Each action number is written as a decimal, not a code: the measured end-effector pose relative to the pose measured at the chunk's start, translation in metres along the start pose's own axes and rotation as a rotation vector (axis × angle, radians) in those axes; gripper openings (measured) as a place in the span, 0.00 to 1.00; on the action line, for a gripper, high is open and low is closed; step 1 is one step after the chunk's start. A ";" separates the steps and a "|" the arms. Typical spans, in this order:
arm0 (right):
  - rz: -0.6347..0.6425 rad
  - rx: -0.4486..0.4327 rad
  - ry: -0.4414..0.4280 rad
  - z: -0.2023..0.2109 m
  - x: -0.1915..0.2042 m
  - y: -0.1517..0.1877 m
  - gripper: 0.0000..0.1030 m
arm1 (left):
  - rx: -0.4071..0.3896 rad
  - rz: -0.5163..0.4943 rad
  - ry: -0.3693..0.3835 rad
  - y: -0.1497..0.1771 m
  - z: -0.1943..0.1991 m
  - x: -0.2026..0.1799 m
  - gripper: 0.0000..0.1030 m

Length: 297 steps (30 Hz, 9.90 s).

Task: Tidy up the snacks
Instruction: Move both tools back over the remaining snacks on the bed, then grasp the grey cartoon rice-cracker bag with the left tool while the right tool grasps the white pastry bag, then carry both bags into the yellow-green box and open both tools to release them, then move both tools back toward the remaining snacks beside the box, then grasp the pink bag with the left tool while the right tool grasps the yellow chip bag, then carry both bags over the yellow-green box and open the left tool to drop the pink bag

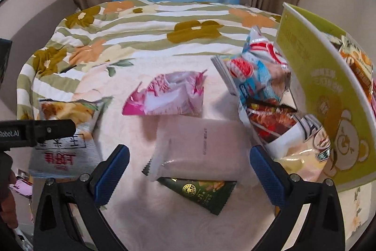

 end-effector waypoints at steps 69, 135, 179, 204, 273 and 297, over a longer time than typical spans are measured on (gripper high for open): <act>-0.027 0.022 -0.109 0.045 0.001 -0.013 0.66 | -0.106 -0.078 0.077 -0.007 0.075 -0.044 0.51; 0.098 -0.044 -0.304 0.102 -0.258 -0.124 0.68 | -0.198 -0.011 0.014 -0.002 0.071 -0.344 1.00; 0.017 -0.167 -0.262 0.186 -0.164 -0.099 0.95 | -0.282 -0.023 0.013 0.015 0.159 -0.181 1.00; -0.112 -0.063 0.092 0.088 -0.070 -0.036 0.95 | -0.097 -0.539 0.060 -0.058 0.060 -0.147 1.00; -0.040 -0.041 0.259 0.035 -0.072 -0.022 0.56 | -0.034 -0.469 0.128 -0.050 0.009 -0.125 0.36; -0.080 -0.179 -0.047 0.169 -0.176 -0.100 0.56 | -0.279 -0.364 0.150 -0.073 0.131 -0.296 0.36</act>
Point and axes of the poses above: each gripper's, at about its wrist camera, not at the fingertips, and z roughly against the way its jaws point, x to its left, y to its underside, the point moved 8 cm from there along -z, roughly the way its jaws point, and after that the axes turned 5 degrees about -z, right-handed, at the moved point
